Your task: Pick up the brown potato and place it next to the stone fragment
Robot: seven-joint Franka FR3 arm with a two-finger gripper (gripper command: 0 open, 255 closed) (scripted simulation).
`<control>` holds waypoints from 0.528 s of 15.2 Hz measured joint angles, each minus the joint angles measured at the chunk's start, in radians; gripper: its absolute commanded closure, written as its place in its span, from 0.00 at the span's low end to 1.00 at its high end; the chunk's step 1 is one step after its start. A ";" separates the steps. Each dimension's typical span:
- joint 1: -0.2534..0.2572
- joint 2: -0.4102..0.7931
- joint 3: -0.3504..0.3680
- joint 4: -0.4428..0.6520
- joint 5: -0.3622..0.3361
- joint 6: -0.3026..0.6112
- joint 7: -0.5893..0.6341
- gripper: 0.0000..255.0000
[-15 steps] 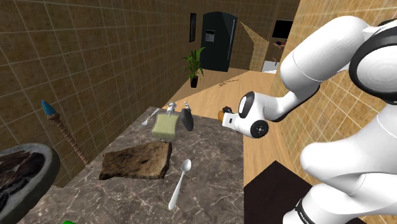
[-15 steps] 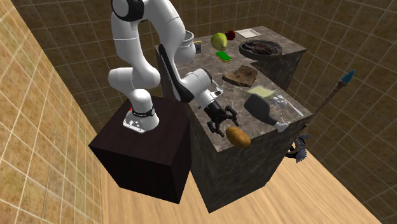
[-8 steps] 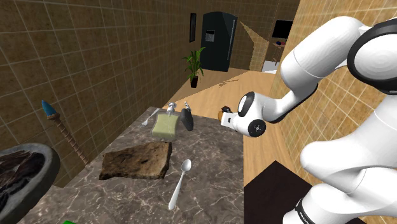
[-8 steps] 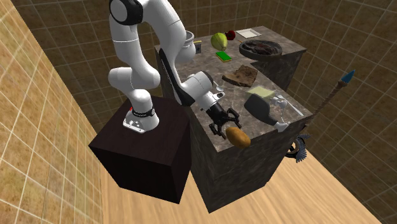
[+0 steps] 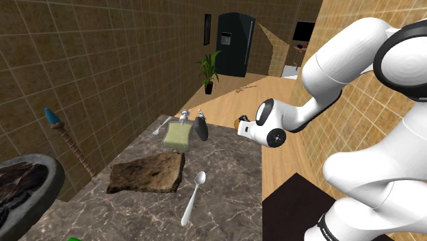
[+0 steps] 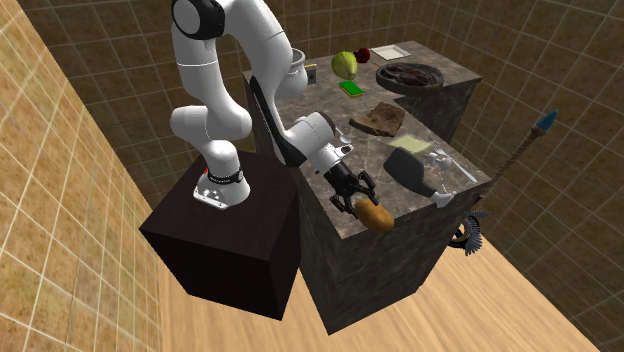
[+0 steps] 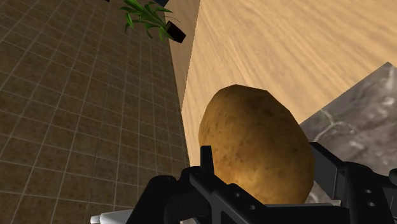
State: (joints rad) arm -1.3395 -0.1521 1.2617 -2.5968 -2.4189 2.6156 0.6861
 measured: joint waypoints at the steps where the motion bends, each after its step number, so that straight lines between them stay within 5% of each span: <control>1: 0.000 0.000 0.000 0.000 0.000 0.000 0.000 1.00; 8: 0.042 -0.087 -0.049 0.013 -0.004 0.084 0.044 1.00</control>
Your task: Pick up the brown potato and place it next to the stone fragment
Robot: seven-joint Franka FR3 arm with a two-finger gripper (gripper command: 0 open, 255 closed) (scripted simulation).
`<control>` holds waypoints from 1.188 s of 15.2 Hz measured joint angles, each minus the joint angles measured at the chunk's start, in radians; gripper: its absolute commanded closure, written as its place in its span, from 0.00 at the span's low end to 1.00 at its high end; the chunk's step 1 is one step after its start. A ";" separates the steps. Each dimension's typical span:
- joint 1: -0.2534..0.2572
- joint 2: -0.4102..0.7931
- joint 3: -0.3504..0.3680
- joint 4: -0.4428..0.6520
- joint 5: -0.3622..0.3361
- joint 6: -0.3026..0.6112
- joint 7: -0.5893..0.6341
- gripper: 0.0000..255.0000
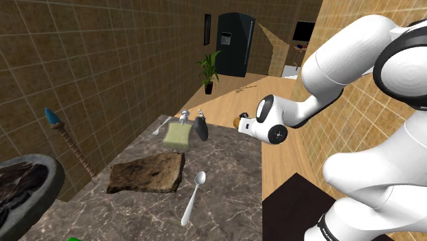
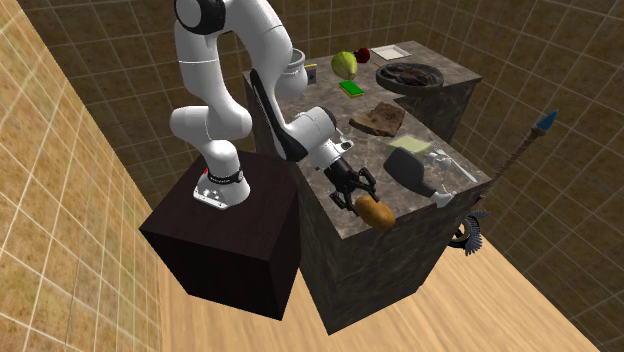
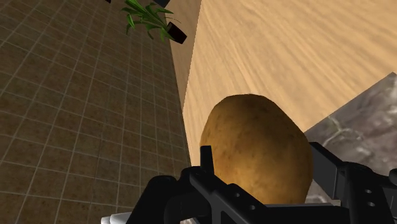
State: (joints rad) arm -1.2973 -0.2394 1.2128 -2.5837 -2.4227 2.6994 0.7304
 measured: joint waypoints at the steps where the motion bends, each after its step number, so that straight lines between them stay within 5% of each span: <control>1: 0.008 -0.018 -0.011 0.006 0.002 0.021 0.004 1.00; 12: 0.111 -0.208 -0.170 0.061 -0.002 0.256 0.046 1.00; 18: 0.123 -0.275 -0.224 0.102 0.010 0.363 0.031 1.00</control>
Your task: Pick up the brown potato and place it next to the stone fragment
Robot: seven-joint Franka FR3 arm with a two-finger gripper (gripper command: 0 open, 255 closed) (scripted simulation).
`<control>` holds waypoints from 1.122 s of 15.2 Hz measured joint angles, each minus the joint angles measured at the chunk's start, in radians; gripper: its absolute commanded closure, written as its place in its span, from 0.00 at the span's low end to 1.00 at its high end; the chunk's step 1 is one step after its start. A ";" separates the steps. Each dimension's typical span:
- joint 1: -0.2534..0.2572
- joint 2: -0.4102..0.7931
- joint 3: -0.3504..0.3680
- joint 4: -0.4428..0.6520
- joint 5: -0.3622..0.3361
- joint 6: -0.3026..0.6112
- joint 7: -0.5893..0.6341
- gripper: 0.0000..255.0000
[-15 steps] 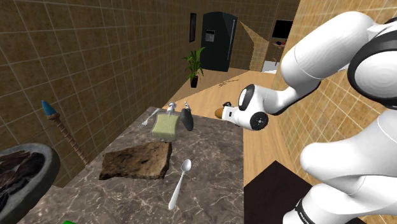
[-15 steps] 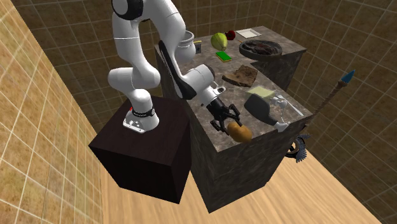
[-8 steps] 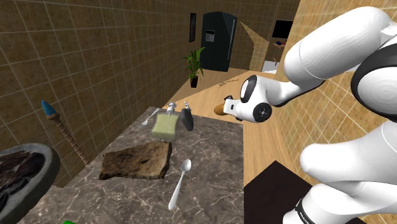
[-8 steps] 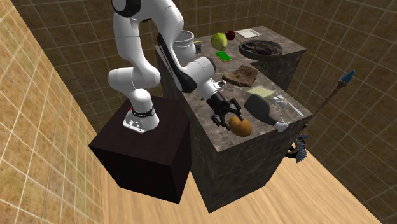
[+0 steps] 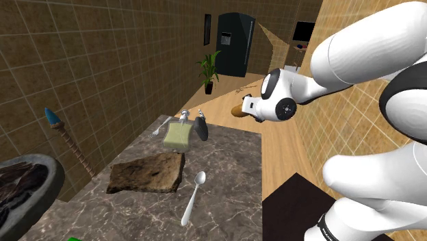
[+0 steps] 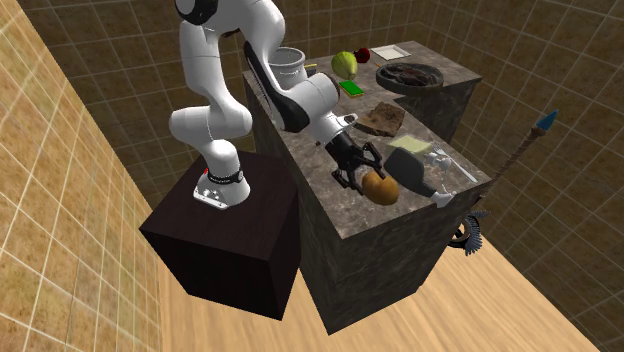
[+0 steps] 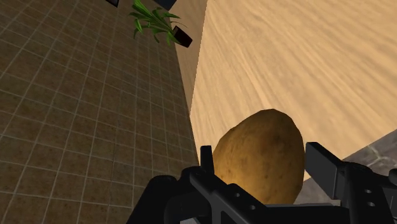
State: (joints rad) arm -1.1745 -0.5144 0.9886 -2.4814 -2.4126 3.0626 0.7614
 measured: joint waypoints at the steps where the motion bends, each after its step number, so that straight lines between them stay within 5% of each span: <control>1: 0.000 -0.009 -0.007 0.007 0.002 0.016 -0.003 1.00; 7: 0.002 -0.080 -0.039 0.035 0.022 0.110 -0.010 1.00; 17: 0.082 -0.583 0.037 -0.039 0.194 0.446 0.159 1.00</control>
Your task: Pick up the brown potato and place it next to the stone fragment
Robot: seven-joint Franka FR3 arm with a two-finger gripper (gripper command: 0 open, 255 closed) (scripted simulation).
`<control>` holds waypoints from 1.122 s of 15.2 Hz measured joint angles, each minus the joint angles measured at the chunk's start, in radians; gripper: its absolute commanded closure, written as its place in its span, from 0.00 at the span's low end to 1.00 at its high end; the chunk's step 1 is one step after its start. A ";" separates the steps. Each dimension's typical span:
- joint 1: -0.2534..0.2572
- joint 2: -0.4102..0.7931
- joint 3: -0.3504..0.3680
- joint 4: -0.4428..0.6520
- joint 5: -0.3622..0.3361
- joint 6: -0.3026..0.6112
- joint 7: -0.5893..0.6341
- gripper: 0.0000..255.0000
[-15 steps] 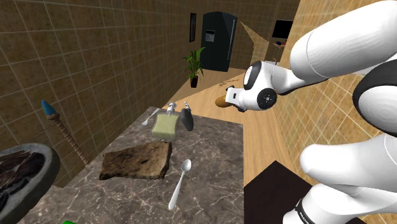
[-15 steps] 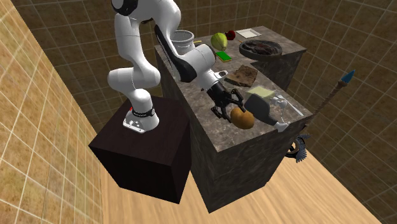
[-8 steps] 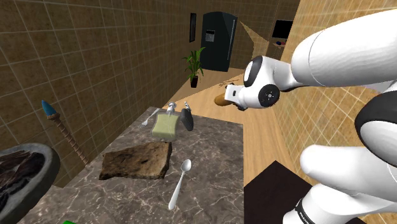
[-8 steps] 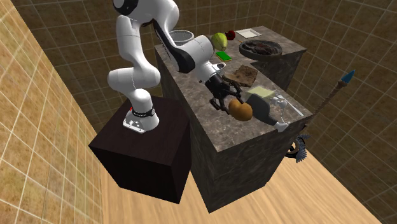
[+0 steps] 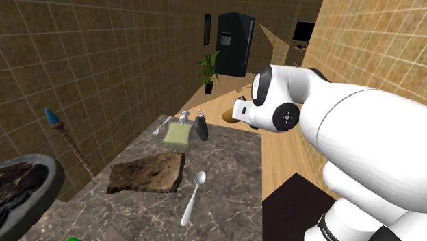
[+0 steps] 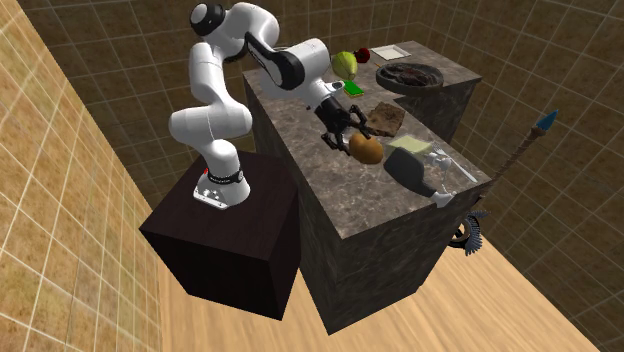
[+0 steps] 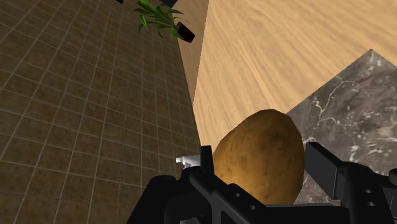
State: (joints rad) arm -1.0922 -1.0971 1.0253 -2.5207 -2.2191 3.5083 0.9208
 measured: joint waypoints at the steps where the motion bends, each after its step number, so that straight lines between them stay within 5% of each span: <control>1: 0.010 -0.054 0.012 -0.002 0.008 0.042 0.031 1.00; 6: 0.055 -0.306 0.047 0.049 0.005 0.272 0.215 1.00; 17: 0.134 -0.589 0.060 0.282 -0.063 0.658 0.554 1.00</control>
State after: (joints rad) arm -0.9582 -1.6859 1.0857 -2.2387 -2.2822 4.1663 1.4745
